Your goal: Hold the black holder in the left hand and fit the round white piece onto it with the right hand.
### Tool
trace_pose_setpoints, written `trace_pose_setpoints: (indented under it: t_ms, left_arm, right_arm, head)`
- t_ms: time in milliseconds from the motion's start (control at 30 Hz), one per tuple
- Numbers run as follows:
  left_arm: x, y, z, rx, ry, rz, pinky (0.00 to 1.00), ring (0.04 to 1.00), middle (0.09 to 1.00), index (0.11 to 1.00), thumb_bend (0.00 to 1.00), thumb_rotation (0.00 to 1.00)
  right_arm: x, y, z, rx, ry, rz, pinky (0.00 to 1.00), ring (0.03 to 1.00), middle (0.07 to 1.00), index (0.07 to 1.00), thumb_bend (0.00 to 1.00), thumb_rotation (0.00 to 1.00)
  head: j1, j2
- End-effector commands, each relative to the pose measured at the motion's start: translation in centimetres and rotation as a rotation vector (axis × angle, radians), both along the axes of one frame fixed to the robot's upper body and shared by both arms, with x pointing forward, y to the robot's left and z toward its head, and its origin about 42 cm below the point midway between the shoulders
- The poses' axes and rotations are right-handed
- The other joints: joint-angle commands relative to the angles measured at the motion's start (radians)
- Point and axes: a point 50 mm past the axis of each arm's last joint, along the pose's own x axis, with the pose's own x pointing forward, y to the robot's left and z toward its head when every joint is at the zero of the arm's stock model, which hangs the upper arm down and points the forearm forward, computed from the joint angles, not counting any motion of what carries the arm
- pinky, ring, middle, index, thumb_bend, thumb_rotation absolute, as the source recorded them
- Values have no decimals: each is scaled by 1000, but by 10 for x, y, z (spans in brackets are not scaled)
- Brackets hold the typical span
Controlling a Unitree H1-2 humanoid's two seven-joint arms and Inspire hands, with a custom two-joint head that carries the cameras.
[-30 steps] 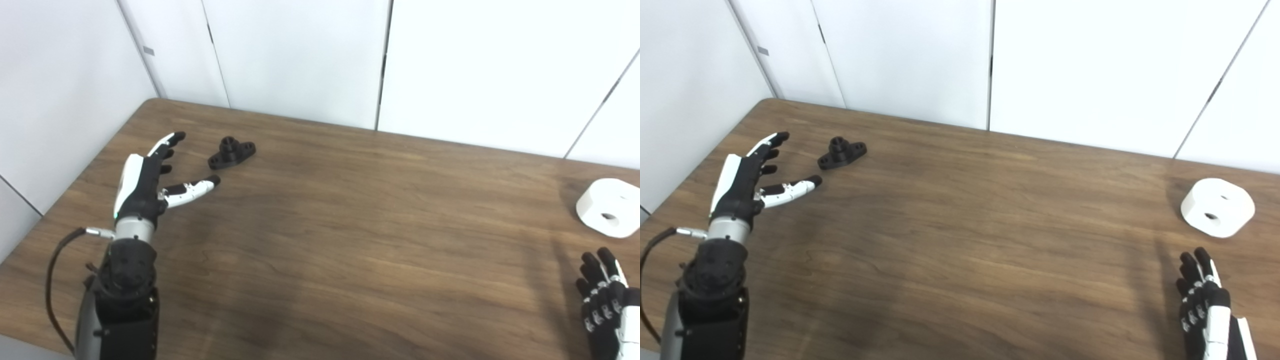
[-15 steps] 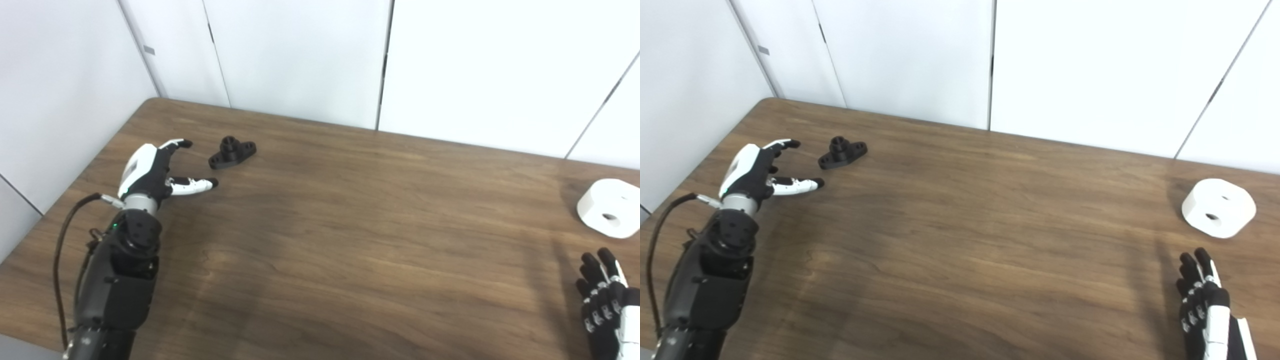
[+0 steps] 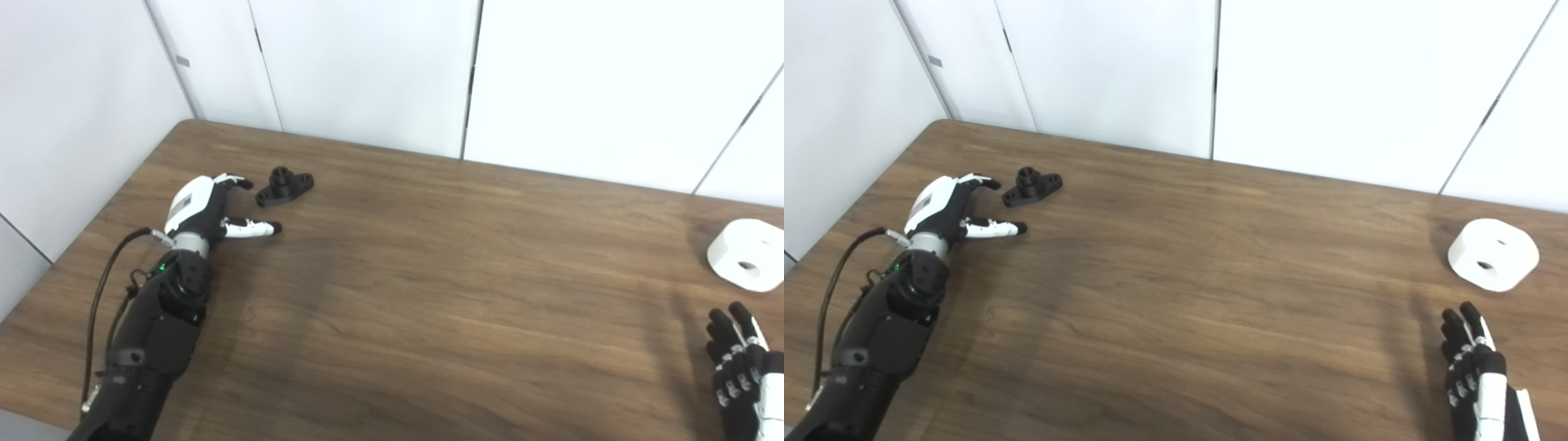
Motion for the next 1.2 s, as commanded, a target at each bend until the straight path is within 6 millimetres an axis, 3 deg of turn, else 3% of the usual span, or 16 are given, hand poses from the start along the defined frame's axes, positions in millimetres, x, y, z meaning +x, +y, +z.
trace_pose_setpoints:
  t_ms: [0,800,1167]
  left_arm:
    - [18,12,39,80,-121,-4,1000,987,937,781,893,253]
    - [45,4,44,56,-128,-22,1000,981,919,749,846,211]
    - [53,4,46,24,-108,3,1000,982,909,678,796,213]
  right_arm:
    - [-54,3,-11,5,51,-24,1000,970,933,952,553,1000]
    - [-54,6,-14,-10,51,-21,1000,952,935,946,581,1000]
    - [-54,8,-13,-7,51,-18,1000,970,938,955,557,1000]
  head:
    - [-4,-7]
    - [-16,-3]
    - [-18,1]
